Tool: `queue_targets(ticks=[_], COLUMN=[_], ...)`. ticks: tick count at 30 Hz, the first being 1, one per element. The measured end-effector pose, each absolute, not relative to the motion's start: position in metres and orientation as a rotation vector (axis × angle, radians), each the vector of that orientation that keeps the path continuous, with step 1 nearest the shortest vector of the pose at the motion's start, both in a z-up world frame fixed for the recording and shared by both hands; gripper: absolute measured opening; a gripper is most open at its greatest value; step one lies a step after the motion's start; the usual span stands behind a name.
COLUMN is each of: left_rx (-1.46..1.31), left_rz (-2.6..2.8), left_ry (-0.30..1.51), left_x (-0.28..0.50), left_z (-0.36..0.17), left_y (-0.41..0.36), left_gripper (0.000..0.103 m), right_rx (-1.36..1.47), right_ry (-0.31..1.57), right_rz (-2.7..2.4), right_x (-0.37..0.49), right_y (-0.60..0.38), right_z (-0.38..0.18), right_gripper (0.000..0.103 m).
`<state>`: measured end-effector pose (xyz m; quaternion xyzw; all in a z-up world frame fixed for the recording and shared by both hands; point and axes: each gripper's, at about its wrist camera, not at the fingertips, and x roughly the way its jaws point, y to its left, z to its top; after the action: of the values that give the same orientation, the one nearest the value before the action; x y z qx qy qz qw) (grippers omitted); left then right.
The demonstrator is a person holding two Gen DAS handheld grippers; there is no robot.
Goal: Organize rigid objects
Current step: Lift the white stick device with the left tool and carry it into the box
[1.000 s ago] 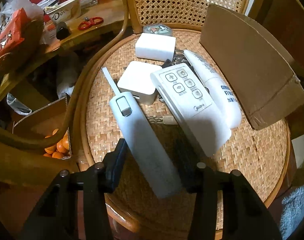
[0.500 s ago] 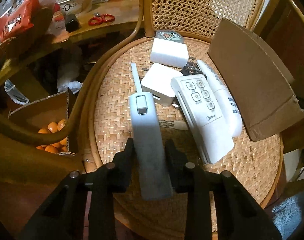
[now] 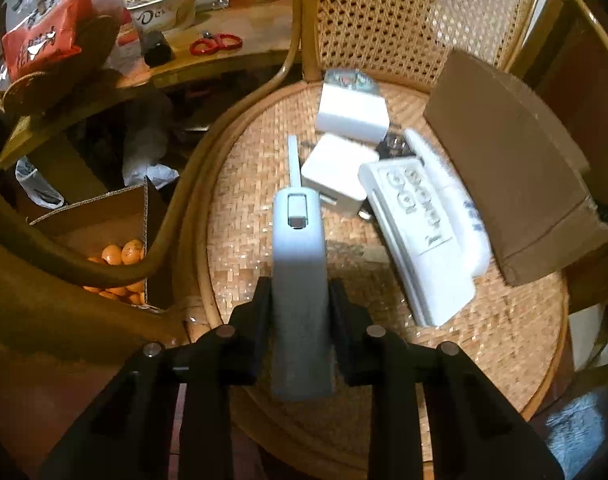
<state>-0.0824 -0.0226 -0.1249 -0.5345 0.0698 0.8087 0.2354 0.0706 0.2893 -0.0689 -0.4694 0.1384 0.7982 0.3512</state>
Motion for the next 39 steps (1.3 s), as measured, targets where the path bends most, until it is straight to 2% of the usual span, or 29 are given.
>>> queue_targets(ticks=[7, 11, 13, 15, 19, 26, 35, 39], left_rx=[-1.491, -1.487, -1.453, -1.38, -1.297, -1.086, -0.904, -0.83], left_rz=[2.222, 2.243, 2.262, 2.303, 2.313, 2.351, 2.357, 2.339], left_ry=[0.202, 0.096, 0.128, 0.172, 0.112, 0.155, 0.166, 0.228], left_x=[-0.087, -0.089, -0.085, -0.079, -0.074, -0.058, -0.051, -0.041], left_z=[-0.127, -0.127, -0.124, -0.115, -0.094, -0.049, -0.004, 0.011], left_y=[-0.016, -0.021, -0.018, -0.015, -0.022, -0.02, 0.018, 0.047], left_gripper=[0.026, 0.026, 0.026, 0.026, 0.026, 0.026, 0.026, 0.026], right_rx=[-1.216, -1.217, -1.217, -1.217, -1.221, -1.222, -1.242, -1.249], right_ry=[0.36, 0.36, 0.359, 0.359, 0.359, 0.358, 0.37, 0.369], right_rz=[2.066, 2.067, 2.068, 2.068, 2.071, 2.071, 2.033, 2.031], right_x=[0.07, 0.07, 0.07, 0.071, 0.071, 0.072, 0.073, 0.074], right_y=[0.289, 0.289, 0.289, 0.29, 0.288, 0.288, 0.291, 0.29], right_z=[-0.069, -0.069, -0.069, -0.069, -0.069, -0.069, -0.068, -0.067], right_gripper=[0.01, 0.01, 0.01, 0.01, 0.01, 0.01, 0.007, 0.007])
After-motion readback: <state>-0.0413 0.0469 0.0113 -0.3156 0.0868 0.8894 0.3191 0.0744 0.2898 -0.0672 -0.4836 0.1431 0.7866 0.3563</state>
